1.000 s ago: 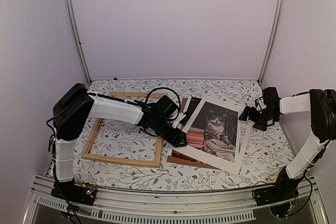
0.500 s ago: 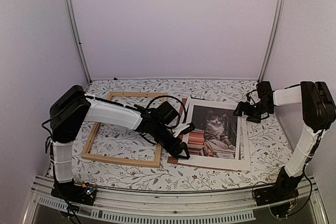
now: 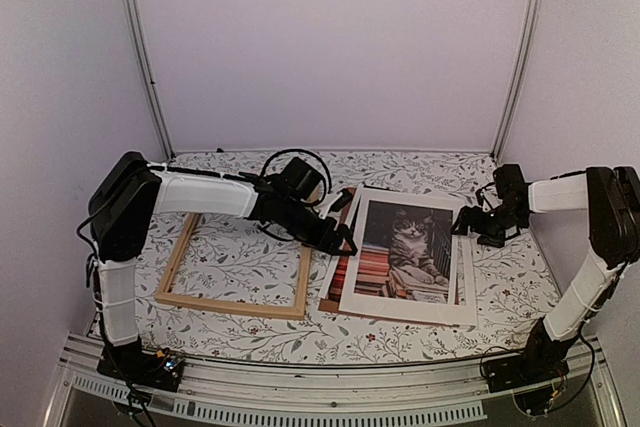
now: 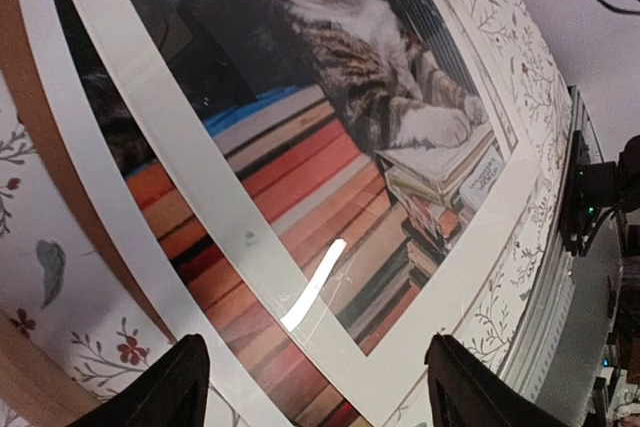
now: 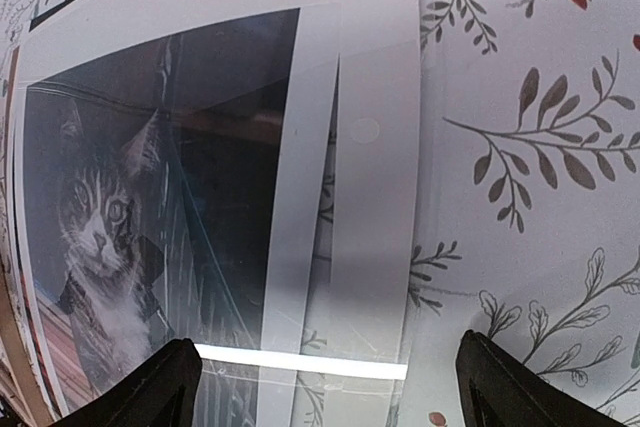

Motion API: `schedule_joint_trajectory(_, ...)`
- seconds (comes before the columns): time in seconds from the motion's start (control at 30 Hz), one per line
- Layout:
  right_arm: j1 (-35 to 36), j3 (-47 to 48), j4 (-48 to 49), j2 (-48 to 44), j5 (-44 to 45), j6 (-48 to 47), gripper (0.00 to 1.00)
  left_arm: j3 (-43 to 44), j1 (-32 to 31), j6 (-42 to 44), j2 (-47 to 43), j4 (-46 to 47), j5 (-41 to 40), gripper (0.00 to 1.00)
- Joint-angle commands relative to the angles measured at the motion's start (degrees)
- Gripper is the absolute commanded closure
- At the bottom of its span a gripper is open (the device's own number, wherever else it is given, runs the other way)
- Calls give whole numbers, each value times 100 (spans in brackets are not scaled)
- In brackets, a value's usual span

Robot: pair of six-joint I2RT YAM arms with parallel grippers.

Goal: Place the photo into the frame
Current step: Rotate the glass panel on the mat board, then pick up the glass panel from the mat board.

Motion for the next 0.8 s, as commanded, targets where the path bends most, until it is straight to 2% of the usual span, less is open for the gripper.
schedule_joint_trajectory(0.0,21,-396,-99,-280,-273,242,9,467,89,-317,435,-31,-83,23)
schedule_joint_trajectory(0.3,22,-847,64,-494,-400,495,13,1084,96,-807,1039,-202,-176,23)
schedule_joint_trajectory(0.77,16,-1246,709,-460,-1179,950,17,865,62,-1445,1204,142,-34,24)
